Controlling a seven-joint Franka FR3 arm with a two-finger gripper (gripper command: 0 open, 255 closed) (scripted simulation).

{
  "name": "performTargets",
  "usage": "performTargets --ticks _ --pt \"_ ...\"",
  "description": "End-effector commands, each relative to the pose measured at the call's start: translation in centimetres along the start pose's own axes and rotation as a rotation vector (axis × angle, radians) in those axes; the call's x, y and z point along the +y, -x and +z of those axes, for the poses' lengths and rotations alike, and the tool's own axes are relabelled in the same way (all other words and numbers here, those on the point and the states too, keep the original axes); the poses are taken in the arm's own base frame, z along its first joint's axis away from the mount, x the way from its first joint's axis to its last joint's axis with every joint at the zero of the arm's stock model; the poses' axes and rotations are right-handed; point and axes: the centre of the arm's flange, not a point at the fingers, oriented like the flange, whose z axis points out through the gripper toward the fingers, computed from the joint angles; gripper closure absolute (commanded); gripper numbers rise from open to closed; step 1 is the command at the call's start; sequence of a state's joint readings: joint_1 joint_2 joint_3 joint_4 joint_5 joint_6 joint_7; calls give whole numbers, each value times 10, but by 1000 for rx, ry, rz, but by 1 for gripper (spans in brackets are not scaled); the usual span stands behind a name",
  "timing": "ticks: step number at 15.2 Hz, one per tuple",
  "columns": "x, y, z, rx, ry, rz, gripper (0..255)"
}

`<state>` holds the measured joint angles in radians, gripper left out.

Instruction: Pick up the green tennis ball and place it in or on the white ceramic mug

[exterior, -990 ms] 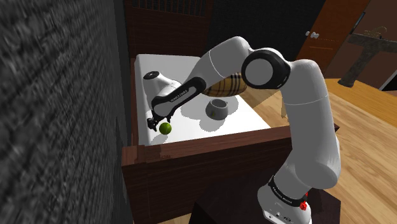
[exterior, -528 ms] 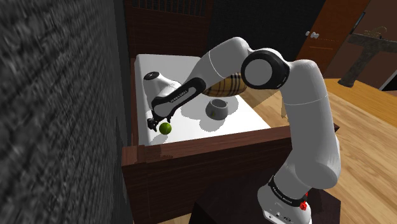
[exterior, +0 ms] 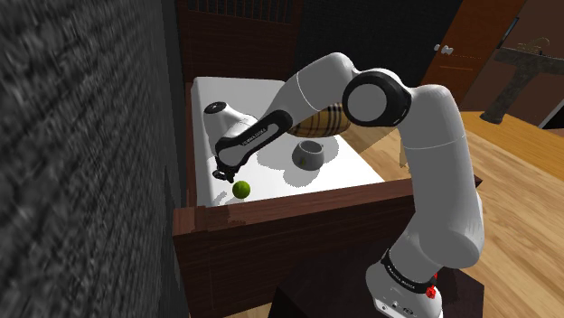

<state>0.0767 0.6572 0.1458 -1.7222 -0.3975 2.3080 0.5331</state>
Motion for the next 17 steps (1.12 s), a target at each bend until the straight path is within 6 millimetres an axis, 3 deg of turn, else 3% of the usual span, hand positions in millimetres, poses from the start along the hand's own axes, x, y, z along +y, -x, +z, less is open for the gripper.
performTargets --ticks 1,2,3,9,17 --pt "0 0 0 0 0 0 255" --pt "0 0 0 0 0 0 255" --pt "0 0 0 0 0 0 0" --pt "12 83 -43 117 -62 189 0" --pt "10 78 -4 117 -62 189 0"
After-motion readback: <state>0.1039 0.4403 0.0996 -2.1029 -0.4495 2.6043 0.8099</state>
